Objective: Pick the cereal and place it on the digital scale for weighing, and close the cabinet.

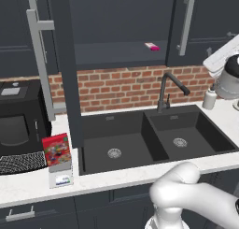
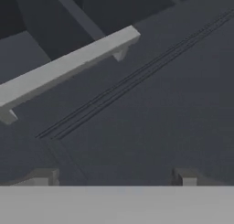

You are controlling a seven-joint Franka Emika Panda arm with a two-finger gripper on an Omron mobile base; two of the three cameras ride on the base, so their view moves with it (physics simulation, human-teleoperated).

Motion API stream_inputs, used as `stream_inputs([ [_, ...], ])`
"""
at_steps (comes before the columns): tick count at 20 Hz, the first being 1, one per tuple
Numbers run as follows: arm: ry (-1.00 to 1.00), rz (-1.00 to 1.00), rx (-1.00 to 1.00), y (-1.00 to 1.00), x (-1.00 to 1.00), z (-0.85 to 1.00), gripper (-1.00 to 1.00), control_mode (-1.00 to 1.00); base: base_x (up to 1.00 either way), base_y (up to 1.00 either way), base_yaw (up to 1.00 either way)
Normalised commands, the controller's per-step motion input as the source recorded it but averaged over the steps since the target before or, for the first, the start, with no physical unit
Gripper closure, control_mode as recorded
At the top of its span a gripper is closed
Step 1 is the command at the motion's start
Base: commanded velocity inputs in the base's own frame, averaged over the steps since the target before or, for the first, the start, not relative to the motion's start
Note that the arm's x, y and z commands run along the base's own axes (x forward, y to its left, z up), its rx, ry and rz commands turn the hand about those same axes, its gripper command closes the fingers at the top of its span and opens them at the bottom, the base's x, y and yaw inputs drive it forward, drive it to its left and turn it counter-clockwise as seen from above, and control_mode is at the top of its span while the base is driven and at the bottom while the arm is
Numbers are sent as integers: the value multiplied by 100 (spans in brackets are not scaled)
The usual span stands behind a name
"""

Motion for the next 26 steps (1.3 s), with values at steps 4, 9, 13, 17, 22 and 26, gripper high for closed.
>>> stream_inputs([
  [4,-31,0,0,0,-66,52,-100,-100,0,0,0],
  [9,-45,0,0,1,-54,45,-100,-100,0,0,0],
  [13,-66,0,-3,9,-57,23,-100,-100,0,0,0],
  [17,-58,0,-17,27,-57,0,-100,-100,0,0,0],
  [22,-55,0,-19,81,-18,-21,-100,-100,0,0,0],
  [26,-37,0,-5,100,3,-8,-100,-100,0,0,0],
])
